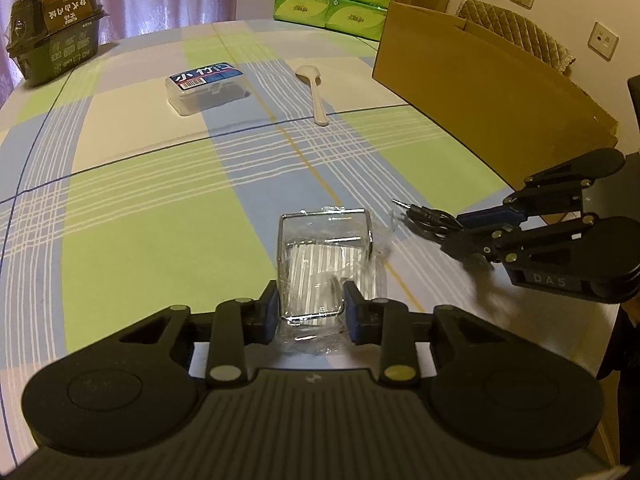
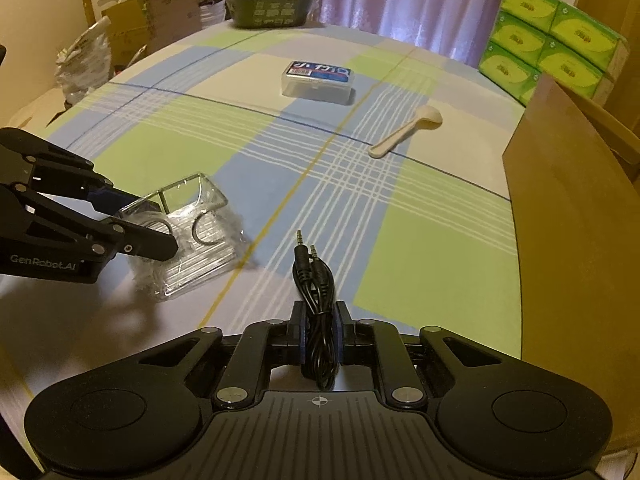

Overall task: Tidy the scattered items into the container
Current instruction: 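Lift the clear tray with the left gripper while the right lifts the cable toward the cardboard box, then lower the clear tray and black cable over the cardboard box opening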

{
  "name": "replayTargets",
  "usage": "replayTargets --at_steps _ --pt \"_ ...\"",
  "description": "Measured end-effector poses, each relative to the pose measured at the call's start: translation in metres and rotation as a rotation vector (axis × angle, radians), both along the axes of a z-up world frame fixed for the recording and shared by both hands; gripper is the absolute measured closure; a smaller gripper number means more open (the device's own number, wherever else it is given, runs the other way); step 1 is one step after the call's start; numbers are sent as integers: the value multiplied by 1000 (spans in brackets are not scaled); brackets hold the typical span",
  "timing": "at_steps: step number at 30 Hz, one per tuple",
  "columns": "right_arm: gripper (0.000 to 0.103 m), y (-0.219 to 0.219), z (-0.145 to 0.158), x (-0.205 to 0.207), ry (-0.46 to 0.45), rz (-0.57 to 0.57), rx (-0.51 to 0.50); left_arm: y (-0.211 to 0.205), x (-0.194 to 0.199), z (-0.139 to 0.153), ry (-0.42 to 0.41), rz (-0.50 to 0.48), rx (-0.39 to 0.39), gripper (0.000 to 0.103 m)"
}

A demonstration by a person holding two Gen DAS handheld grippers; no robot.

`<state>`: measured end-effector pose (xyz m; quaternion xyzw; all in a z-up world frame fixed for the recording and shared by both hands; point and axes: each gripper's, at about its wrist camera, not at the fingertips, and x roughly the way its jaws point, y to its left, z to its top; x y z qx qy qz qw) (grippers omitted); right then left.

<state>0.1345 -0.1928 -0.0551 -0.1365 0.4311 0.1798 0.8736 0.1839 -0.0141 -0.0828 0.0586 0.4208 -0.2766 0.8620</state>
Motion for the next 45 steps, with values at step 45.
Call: replayTargets --at_steps 45 --pt "88 -147 145 -61 -282 -284 115 -143 -72 124 -181 -89 -66 77"
